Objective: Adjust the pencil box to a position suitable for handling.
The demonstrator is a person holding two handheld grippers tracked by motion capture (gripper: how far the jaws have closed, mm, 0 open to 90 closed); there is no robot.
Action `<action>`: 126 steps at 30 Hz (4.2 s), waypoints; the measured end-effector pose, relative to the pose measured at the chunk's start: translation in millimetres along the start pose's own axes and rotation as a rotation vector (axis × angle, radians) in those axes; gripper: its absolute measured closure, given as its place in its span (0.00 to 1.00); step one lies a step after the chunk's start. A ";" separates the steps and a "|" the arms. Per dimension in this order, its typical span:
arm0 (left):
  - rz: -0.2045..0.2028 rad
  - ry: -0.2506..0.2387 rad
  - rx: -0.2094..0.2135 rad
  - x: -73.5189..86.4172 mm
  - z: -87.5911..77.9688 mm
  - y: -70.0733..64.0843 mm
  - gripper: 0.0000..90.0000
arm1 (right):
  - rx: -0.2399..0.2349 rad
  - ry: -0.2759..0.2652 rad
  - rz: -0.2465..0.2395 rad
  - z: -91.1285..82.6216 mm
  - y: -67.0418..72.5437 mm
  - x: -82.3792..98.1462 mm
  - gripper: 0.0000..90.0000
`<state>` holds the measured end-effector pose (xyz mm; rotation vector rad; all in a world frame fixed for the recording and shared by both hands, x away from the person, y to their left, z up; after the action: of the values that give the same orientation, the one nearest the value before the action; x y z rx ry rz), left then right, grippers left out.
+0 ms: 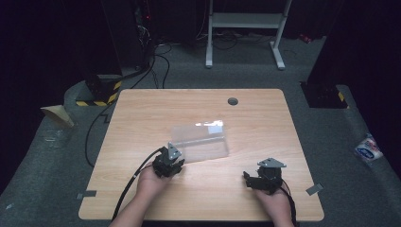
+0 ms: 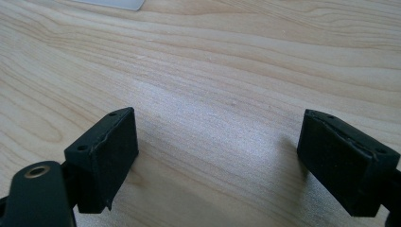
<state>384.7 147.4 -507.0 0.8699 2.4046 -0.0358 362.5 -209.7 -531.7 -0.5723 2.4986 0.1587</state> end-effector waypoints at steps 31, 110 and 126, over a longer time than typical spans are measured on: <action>-0.074 0.093 -0.006 -3.1 14.1 12.8 0.46 | -0.001 0.000 0.003 -0.3 0.2 0.4 0.14; -0.241 -0.078 0.146 65.9 -46.3 55.8 0.37 | 0.000 0.000 0.004 -0.3 0.4 0.6 0.14; -0.251 -0.096 0.161 93.5 -47.8 53.1 0.41 | 0.000 0.000 0.004 -0.4 0.4 0.6 0.14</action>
<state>333.7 253.5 -507.7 0.6154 2.4297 -0.3632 361.7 -209.7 -531.7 -0.5670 2.4999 0.1596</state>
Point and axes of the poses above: each handheld gripper's, and its own axes: z roughly forward along the jaws, x roughly out of its underside, y roughly to its left, the point moved 1 cm from there along z, roughly forward along the jaws, and after that the axes turned 11 degrees about y, right-handed, at the moved point
